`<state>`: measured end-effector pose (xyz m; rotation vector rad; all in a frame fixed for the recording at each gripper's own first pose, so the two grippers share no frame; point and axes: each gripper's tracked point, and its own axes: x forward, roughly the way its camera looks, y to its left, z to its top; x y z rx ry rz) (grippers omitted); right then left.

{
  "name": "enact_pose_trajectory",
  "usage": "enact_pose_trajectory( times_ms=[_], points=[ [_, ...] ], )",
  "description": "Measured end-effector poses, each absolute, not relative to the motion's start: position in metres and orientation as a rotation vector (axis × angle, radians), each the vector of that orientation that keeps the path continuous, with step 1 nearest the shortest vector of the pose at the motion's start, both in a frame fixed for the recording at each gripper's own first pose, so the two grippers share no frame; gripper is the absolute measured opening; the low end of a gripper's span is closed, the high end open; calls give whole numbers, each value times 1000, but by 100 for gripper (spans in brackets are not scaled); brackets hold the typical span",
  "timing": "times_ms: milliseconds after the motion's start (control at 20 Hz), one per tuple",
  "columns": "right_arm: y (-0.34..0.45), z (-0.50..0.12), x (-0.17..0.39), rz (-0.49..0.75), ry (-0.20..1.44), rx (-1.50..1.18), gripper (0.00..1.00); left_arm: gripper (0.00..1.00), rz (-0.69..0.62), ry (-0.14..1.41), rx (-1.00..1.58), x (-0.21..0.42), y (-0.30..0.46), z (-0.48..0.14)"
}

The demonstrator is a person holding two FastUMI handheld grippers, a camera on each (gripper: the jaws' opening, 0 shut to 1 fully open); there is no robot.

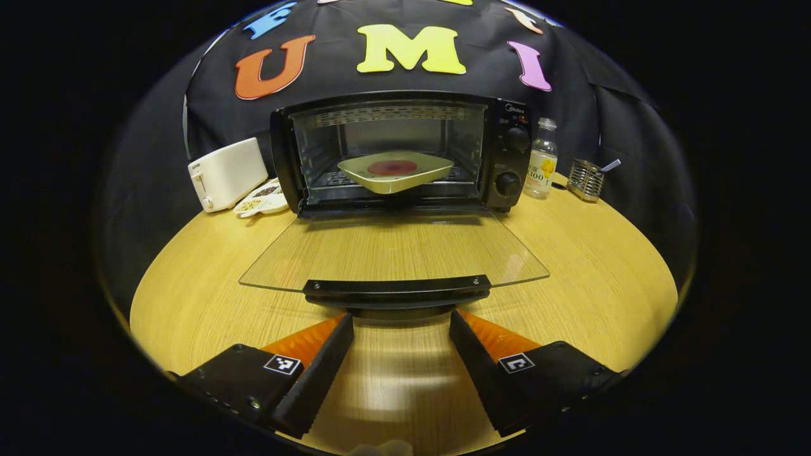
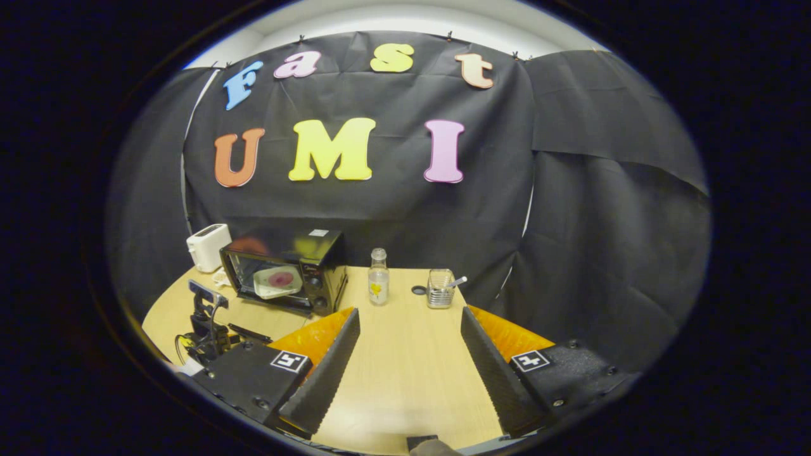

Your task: Open the electric oven with the left hand, put the food in, and close the electric oven.

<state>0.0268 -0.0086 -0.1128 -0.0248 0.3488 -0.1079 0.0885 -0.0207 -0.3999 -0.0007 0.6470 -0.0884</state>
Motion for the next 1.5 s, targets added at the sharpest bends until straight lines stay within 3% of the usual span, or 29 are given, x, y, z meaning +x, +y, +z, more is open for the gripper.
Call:
enact_pose_trajectory(
  times_ms=[450,1500],
  points=[
    [-4,-115,25,-98,349,-15,100,97,-89,596,-17,93,-20,-368],
    [-31,-105,21,-144,305,61,100,98,-82,385,36,175,-12,-257]
  ],
)
